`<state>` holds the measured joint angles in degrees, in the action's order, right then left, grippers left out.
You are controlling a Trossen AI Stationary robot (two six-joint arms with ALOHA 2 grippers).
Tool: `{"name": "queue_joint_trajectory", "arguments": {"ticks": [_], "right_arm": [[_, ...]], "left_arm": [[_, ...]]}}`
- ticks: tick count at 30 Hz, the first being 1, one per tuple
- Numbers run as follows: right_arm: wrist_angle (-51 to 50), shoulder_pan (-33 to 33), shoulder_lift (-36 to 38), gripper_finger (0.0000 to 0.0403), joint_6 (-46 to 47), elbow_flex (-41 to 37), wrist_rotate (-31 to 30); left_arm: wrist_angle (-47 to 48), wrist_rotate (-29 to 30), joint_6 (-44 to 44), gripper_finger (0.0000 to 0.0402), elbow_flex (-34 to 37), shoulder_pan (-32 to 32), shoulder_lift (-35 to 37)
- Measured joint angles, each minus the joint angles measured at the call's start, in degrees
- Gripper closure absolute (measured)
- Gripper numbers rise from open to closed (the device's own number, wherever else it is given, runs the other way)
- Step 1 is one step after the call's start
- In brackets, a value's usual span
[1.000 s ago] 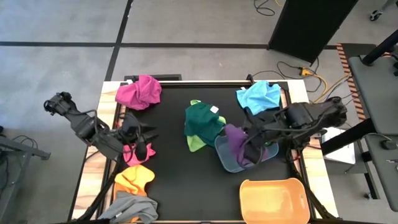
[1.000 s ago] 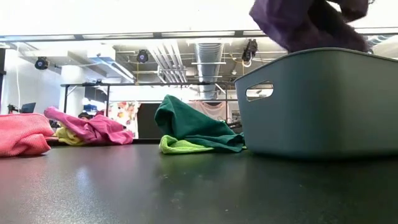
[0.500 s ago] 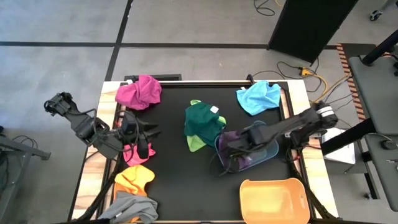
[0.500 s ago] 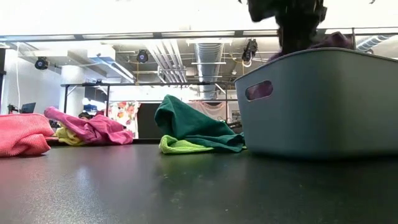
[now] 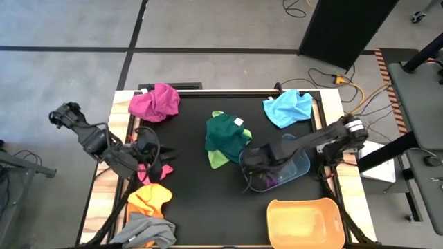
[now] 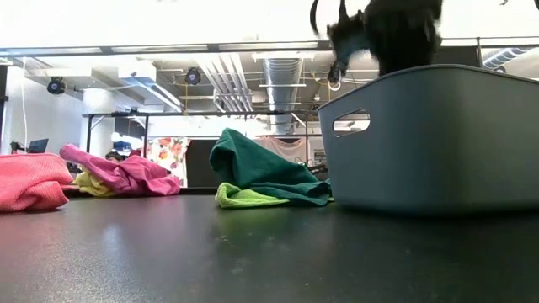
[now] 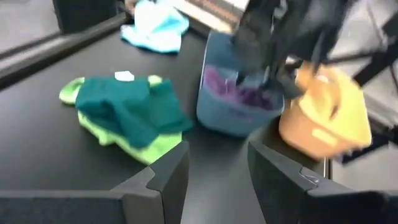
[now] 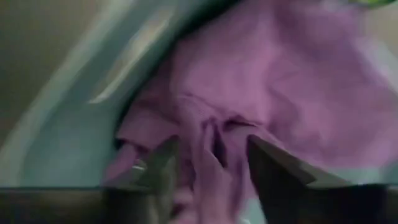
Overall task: Sort towels by color in basket
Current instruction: Put the dark green towel into the blue bin
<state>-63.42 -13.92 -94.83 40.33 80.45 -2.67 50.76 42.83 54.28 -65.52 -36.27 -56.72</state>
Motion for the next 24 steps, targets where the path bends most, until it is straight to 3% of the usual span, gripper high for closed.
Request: {"name": "queue_joint_trajectory", "arguments": {"ticks": [5, 8, 10, 15, 24], "right_arm": [[-2.6, 0.4, 5.0, 0.0131, -1.0, 8.4, -4.5], [5.1, 1.5, 6.1, 0.0101, -1.0, 10.4, -14.4], [12.7, 3.7, 5.6, 0.0088, 0.2, 10.4, -17.7], [27.2, 9.4, -2.2, 0.0073, 0.3, 10.1, -18.4], [39.6, 16.2, -14.6, 0.0089, -3.8, 10.1, -20.0]], "left_arm": [[7.5, -1.7, 0.4, 0.0253, 0.1, 0.0, 2.4], [10.6, 0.9, 0.1, 0.0253, 0.1, 0.0, 3.8], [11.7, 1.7, -1.2, 0.0253, 0.1, 0.1, 4.4], [12.4, 1.7, -5.1, 0.0253, 0.7, 0.8, 6.3], [15.4, 3.1, -6.2, 0.0253, 4.4, 0.8, 9.2]]}}
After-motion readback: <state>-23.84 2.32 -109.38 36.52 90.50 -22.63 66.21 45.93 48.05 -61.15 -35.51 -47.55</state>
